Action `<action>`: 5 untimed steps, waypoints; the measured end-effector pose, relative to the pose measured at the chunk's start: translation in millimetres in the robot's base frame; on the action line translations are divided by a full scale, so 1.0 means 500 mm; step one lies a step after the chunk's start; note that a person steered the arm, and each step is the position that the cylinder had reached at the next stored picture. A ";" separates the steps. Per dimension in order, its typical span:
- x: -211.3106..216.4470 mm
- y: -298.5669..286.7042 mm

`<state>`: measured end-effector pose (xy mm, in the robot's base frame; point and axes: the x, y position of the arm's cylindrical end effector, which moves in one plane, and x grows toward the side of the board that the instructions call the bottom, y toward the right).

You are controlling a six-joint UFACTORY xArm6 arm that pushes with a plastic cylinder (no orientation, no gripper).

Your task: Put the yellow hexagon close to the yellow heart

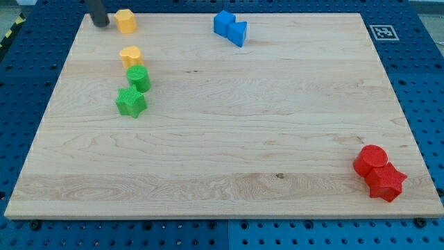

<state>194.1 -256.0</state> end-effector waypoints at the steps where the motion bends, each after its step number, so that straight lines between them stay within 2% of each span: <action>1: -0.006 0.014; 3: -0.006 0.093; 5: 0.030 0.088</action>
<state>209.0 -211.9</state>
